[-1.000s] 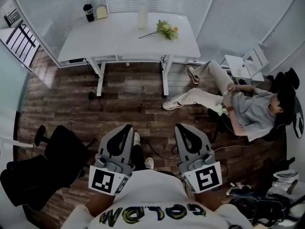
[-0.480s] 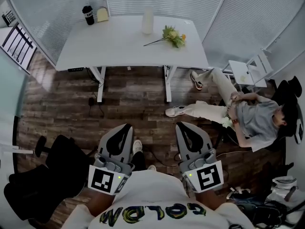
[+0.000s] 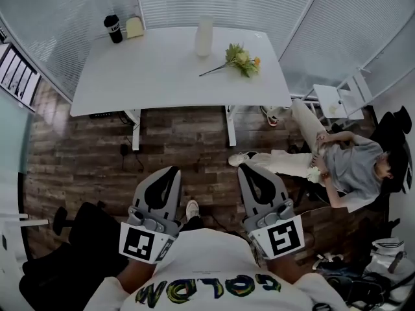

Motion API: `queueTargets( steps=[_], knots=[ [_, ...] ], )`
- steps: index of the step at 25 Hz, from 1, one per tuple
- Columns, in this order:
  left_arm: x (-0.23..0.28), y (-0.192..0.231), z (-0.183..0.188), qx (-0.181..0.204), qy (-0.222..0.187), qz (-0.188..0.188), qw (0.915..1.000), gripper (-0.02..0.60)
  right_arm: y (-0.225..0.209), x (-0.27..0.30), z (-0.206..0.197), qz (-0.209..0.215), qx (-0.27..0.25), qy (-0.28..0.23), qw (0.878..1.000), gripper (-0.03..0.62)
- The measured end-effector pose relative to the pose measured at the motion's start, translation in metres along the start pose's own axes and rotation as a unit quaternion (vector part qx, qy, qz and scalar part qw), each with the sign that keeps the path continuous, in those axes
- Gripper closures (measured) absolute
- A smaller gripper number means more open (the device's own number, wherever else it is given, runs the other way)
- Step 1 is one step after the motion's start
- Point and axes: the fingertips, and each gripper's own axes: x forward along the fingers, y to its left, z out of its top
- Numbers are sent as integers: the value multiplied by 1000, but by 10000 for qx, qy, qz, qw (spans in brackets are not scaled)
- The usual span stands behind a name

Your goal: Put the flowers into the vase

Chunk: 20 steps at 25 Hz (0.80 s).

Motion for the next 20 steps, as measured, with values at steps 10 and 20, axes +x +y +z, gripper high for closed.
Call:
queueTargets(
  steps=[10,20],
  knots=[
    [31,42,-1,-88,47,-199,9998,560,-10,43,3,-163,33,68,9998,584],
    [52,56,-5,-115,96,-294,9995,560,-22,69,1,-168,44,68,9998,584]
  ],
)
